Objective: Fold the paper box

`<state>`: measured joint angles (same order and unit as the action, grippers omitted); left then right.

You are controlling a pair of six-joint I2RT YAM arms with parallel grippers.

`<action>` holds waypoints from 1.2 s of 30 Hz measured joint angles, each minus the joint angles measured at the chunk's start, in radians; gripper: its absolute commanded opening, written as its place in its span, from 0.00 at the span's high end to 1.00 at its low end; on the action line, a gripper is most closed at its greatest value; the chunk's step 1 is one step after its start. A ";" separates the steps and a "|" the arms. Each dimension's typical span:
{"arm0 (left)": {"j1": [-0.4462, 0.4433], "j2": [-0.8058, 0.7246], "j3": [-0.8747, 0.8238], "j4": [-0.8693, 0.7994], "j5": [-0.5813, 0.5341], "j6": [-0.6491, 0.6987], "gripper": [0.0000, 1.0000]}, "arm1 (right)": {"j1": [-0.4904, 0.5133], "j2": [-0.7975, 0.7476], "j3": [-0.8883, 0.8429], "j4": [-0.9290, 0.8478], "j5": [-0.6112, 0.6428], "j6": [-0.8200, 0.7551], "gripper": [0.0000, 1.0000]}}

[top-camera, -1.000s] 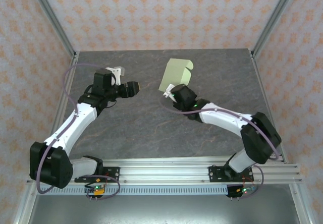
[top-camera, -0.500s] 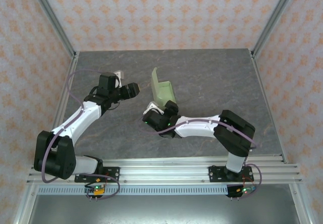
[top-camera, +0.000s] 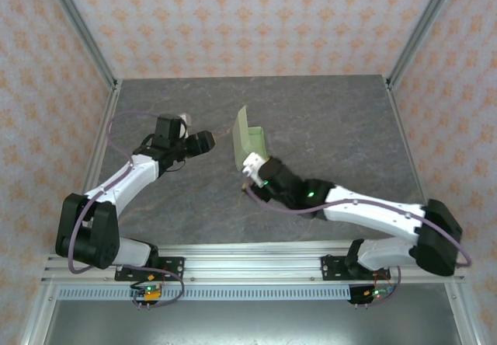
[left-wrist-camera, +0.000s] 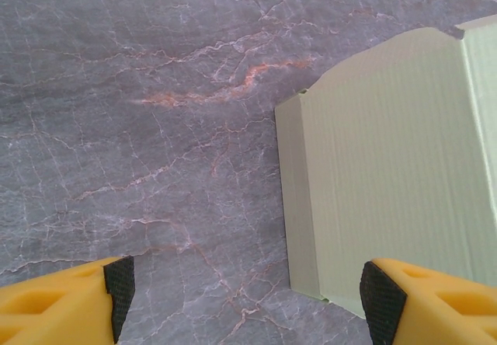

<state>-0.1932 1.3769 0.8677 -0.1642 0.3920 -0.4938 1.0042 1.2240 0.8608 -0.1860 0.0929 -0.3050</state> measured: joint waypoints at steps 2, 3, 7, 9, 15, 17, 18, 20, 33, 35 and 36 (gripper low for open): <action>0.000 -0.016 0.006 -0.004 0.000 0.000 0.21 | -0.132 -0.040 0.005 0.026 -0.103 0.040 0.24; 0.000 -0.019 0.012 -0.004 0.000 0.000 0.21 | -0.188 -0.043 0.010 0.035 -0.133 0.065 0.24; 0.000 -0.023 0.042 -0.002 0.007 -0.007 0.21 | -0.354 0.003 0.058 0.045 -0.221 0.200 0.23; -0.001 -0.025 0.039 0.002 0.015 -0.015 0.21 | -0.395 0.063 0.115 0.039 -0.242 0.281 0.30; -0.003 -0.026 0.007 0.006 0.017 -0.026 0.22 | -0.471 0.328 0.449 -0.082 -0.394 0.543 0.33; -0.003 -0.028 -0.006 0.005 0.011 -0.030 0.22 | -0.465 0.402 0.539 -0.123 -0.438 0.623 0.33; -0.003 -0.031 -0.014 0.003 0.006 -0.030 0.22 | -0.462 0.430 0.569 -0.138 -0.452 0.650 0.34; -0.003 -0.035 -0.021 -0.012 -0.008 -0.030 0.22 | -0.454 0.497 0.623 -0.172 -0.483 0.715 0.35; -0.003 -0.098 -0.040 -0.064 -0.068 -0.029 0.22 | -0.353 0.690 0.690 -0.185 -0.467 1.228 0.78; -0.003 -0.109 -0.041 -0.067 -0.069 -0.029 0.21 | -0.336 0.653 0.621 -0.161 -0.379 1.357 0.78; -0.003 -0.114 -0.041 -0.067 -0.068 -0.029 0.21 | -0.326 0.631 0.587 -0.163 -0.330 1.408 0.78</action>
<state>-0.1963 1.2633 0.8265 -0.2314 0.3237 -0.5224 0.6781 1.8545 1.4479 -0.3492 -0.2371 1.1027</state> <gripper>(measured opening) 0.785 0.223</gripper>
